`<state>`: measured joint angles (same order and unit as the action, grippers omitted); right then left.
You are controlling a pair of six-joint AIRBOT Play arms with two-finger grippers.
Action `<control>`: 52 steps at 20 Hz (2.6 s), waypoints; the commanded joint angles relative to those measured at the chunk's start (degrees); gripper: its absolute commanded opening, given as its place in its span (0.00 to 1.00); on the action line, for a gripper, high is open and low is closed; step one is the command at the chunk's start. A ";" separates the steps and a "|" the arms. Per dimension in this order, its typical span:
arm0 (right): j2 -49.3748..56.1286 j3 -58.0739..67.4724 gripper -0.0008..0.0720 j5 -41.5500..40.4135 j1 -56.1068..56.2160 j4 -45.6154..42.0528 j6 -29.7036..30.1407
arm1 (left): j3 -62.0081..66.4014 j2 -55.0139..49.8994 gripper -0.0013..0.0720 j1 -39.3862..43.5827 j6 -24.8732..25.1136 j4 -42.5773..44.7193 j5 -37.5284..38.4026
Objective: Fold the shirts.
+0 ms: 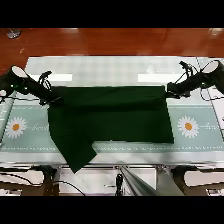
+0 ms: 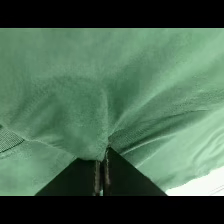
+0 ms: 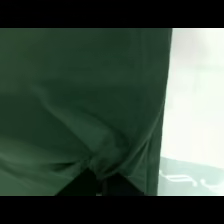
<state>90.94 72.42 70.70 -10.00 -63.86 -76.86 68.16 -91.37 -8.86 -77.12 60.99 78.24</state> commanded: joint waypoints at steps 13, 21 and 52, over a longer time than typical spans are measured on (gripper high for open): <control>-36.89 -39.32 0.86 -6.67 -11.30 12.26 3.74 | -29.90 26.58 0.98 -18.01 -4.50 10.58 -0.24; -42.34 -46.42 0.86 -6.73 -11.30 18.60 5.18 | -45.44 32.33 0.98 -23.61 5.79 -8.61 -4.24; -30.58 -46.05 0.86 -1.07 -11.19 1.81 -1.75 | -47.71 31.56 0.04 -6.12 6.84 -9.92 -4.35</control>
<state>57.78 26.41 73.10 -22.02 -67.31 -81.41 20.45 -59.77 -15.03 -70.26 51.09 73.93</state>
